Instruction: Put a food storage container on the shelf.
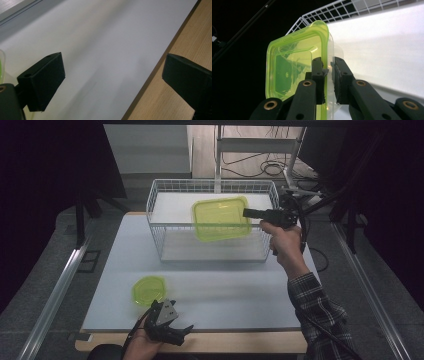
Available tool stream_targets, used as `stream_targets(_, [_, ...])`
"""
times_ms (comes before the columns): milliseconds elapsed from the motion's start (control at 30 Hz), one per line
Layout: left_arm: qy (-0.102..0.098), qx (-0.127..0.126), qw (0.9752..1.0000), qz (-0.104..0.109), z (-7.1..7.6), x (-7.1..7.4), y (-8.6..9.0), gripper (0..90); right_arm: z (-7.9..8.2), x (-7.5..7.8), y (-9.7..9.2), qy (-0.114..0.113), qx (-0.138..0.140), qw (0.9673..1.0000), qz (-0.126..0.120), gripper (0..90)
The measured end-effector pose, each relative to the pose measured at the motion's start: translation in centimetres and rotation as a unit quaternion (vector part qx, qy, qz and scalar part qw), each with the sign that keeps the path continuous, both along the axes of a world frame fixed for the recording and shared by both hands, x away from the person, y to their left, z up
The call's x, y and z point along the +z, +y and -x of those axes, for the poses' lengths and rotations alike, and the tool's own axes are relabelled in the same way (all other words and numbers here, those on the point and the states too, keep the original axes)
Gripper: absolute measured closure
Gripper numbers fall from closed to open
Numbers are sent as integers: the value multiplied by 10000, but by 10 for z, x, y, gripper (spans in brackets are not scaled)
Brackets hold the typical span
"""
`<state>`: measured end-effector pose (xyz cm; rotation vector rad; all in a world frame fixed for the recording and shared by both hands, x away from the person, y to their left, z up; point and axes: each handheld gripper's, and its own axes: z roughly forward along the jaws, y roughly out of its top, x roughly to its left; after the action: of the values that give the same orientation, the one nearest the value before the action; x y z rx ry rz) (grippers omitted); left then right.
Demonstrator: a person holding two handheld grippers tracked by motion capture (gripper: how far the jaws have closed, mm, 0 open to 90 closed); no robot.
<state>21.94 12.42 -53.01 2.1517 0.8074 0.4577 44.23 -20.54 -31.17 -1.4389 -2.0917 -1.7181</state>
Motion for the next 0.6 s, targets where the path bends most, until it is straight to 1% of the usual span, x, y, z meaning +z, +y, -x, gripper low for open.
stream_targets(300, [-5,-11,10000,6,0,0,0,45,-17,10,7,-71,-233,9997,-4,801])
stream_targets(433, [3,-14,10000,10,1,0,0,45,-25,11,13,-82,-333,9994,76,801])
stream_targets(600, [7,-22,10000,8,1,0,0,45,-35,9,19,-38,-465,9989,108,800])
